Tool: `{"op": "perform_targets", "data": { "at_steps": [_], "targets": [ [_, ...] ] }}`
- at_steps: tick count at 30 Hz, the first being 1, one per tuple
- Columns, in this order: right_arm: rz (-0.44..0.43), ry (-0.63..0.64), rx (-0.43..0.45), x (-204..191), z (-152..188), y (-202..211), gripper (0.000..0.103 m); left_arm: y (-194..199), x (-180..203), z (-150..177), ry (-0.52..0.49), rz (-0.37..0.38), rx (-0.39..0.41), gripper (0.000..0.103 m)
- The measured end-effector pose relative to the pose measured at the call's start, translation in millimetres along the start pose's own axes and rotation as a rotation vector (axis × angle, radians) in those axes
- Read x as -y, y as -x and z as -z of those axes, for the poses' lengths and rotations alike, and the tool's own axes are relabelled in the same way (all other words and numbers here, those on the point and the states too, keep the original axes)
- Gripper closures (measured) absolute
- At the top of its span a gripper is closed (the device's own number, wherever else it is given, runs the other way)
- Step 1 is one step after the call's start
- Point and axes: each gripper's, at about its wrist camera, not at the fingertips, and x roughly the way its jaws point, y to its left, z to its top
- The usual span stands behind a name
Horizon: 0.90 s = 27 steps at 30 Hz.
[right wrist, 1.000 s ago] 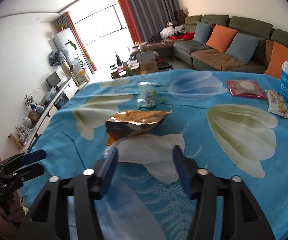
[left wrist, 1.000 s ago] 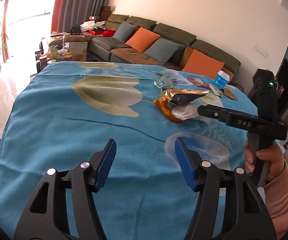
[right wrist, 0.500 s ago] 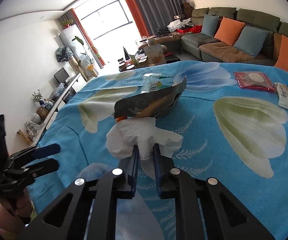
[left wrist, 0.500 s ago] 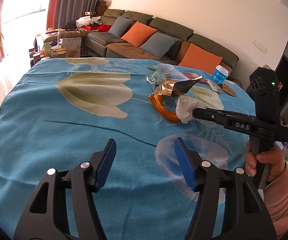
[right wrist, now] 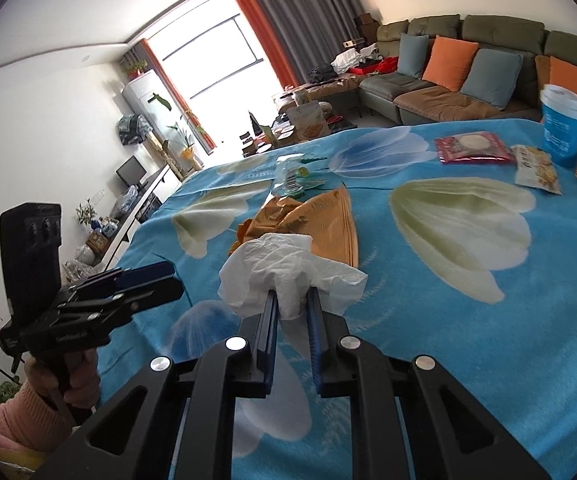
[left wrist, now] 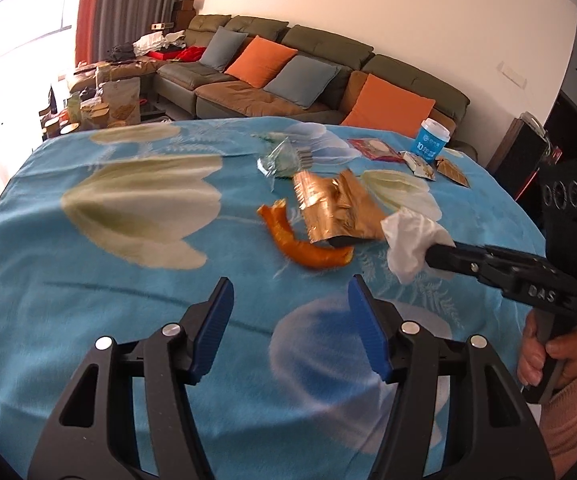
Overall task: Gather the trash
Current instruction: 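Grasp the gold foil snack bag with the left gripper while the right grasps another white tissue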
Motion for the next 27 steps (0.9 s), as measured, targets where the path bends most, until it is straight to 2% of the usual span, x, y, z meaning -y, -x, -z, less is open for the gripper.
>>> {"op": "perform_targets", "data": {
  "at_steps": [11,22,27],
  "targets": [
    [-0.001,-0.071,0.052,26.2,4.0,18.4,0.09,-32.3,30.9,-40.0,-0.088,0.016,-0.016,0.049],
    [-0.025,-0.098,0.06,37.6,7.2,20.4,0.09,-74.3,30.9,-56.5,-0.062,0.072,-0.109,0.055],
    [-0.035,-0.098,0.055,37.9,7.6,18.7,0.09,-88.0,26.8,-53.3,-0.033,0.102,-0.15,0.067]
  ]
}}
